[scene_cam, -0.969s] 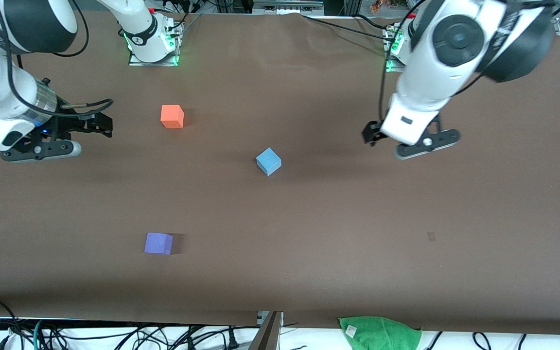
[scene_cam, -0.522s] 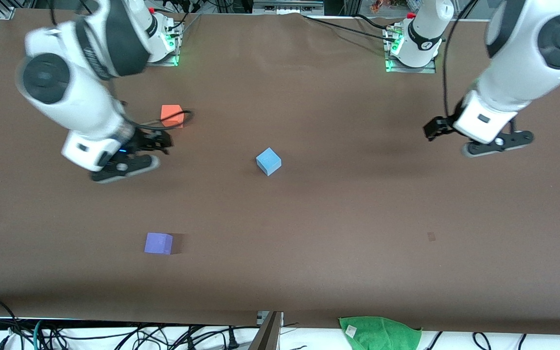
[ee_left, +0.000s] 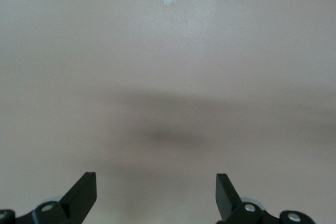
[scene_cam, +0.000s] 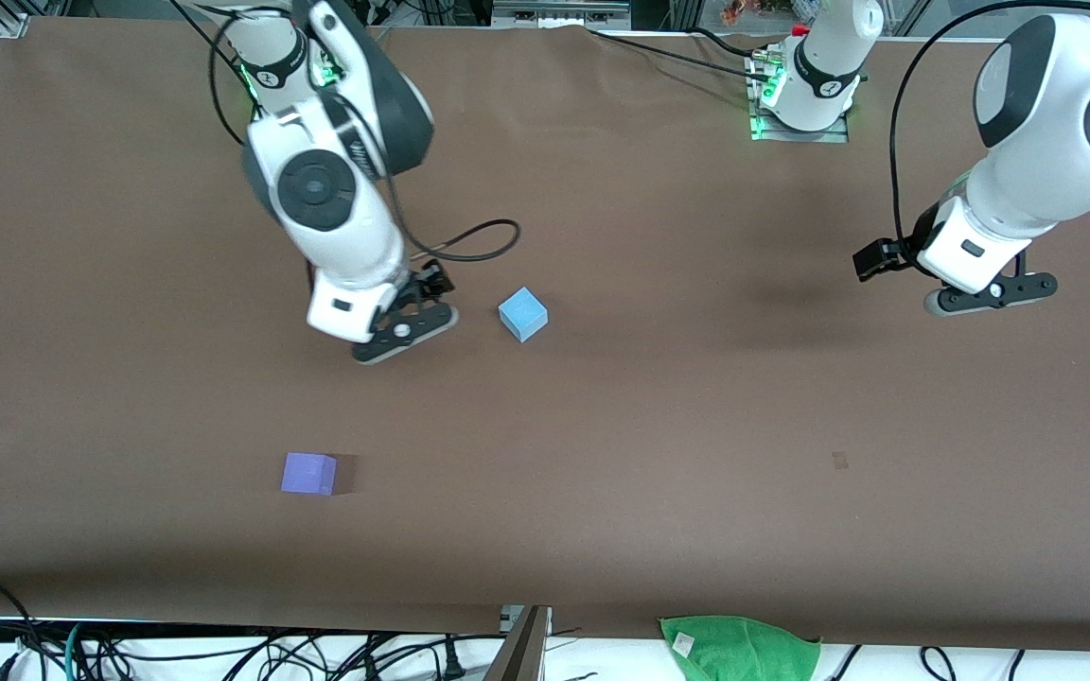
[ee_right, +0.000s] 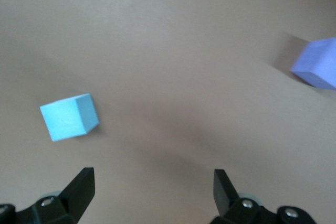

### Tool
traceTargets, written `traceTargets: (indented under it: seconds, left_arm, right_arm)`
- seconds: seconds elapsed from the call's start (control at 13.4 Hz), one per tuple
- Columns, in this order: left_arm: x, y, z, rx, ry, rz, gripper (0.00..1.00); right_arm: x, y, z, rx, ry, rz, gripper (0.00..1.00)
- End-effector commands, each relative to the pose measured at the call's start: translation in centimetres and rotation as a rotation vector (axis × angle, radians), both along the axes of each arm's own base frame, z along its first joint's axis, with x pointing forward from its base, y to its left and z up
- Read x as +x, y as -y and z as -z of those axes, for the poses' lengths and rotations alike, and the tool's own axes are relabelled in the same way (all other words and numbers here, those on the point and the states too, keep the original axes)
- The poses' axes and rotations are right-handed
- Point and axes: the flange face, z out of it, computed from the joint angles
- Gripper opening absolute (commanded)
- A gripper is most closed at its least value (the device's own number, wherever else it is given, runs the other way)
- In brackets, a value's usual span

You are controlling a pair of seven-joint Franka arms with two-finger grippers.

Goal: Place blue block between orange and purple blocks
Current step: 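Move the right gripper over the light-blue cube while the left gripper withdraws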

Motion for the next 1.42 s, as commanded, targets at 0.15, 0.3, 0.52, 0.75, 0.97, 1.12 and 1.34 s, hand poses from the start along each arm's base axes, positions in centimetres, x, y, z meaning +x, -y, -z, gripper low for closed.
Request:
traceTargets:
  seconds: [0.15,0.3,0.52,0.75,0.97,1.12,1.34]
  left_arm:
    - [-0.4,-2.3,-2.1,-0.013,0.049,0.046,1.00]
    - [-0.2,-3.4,-3.1,-0.014,0.058,0.072,1.00]
    - [0.1,-4.7,-3.7,-0.016,0.072,0.075,1.00]
    - [0.2,-4.8,-3.9,-0.016,0.073,0.075,1.00]
    - [0.1,-5.0,-4.0,-0.018,0.074,0.102,1.00]
    - [0.3,-5.0,-4.4,-0.021,0.084,0.119,1.00]
    - [0.4,-5.1,-4.8,-0.021,0.089,0.117,1.00]
  right_arm:
    - [-2.6,-7.0,5.6,0.000,0.008,0.018,1.00]
    - [-4.2,-9.6,7.9,0.000,0.008,-0.026,1.00]
    - [-5.1,-11.7,10.5,0.021,0.031,-0.058,1.00]
    - [-5.9,-11.7,12.4,0.009,0.019,-0.066,1.00]
    - [-7.2,-12.0,14.3,0.031,0.041,-0.081,1.00]
    - [-8.4,-12.7,15.3,0.050,0.058,-0.099,1.00]
    - [-9.1,-12.4,16.4,0.045,0.053,-0.108,1.00]
